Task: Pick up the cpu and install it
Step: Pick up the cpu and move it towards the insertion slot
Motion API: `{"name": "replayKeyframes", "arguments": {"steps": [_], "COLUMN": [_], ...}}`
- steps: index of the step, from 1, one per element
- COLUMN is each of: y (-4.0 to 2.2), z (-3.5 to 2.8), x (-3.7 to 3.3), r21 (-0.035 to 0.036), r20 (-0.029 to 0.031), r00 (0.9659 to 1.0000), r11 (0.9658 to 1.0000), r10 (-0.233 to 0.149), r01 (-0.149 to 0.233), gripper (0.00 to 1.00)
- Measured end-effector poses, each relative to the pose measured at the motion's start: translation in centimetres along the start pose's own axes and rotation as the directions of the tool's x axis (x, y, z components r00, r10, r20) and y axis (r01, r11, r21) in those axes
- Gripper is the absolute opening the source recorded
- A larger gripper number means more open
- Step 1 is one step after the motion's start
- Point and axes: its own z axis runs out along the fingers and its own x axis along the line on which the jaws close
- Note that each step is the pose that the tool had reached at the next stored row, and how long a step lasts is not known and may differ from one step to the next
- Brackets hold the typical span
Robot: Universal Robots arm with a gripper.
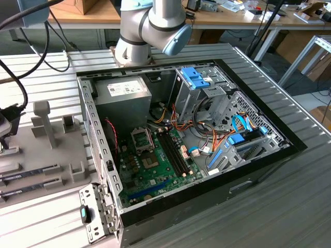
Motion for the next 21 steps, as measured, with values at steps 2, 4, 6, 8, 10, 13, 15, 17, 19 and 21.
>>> {"name": "replayKeyframes", "arguments": {"steps": [2,4,6,8,10,13,15,17,19,21], "y": [0.00,0.00,0.00,0.00,-0.01,-0.01,-0.01,-0.01,-0.01,-0.01], "z": [-0.18,-0.38,-0.60,-0.79,-1.11,-1.49,-1.81,-2.09,-2.28,-2.45], "x": [0.01,0.02,0.02,0.03,0.05,0.06,0.08,0.09,0.10,0.10], "r21": [-0.0001,-0.0001,-0.0002,-0.0002,-0.0002,-0.0003,-0.0004,-0.0004,-0.0005,-0.0006], "r20": [0.0002,0.0000,0.0001,0.0001,0.0001,0.0002,0.0001,0.0001,0.0000,0.0001], "r00": [1.0000,1.0000,1.0000,1.0000,1.0000,1.0000,1.0000,1.0000,1.0000,1.0000], "r11": [1.0000,1.0000,1.0000,1.0000,1.0000,1.0000,1.0000,1.0000,1.0000,1.0000], "r10": [0.000,0.000,0.000,0.000,0.000,0.000,0.000,0.000,0.000,0.000], "r01": [0.000,0.000,0.000,0.000,0.000,0.000,0.000,0.000,0.000,0.000], "gripper": [0.47,0.47,0.47,0.47,0.47,0.47,0.47,0.47,0.47,0.47]}}
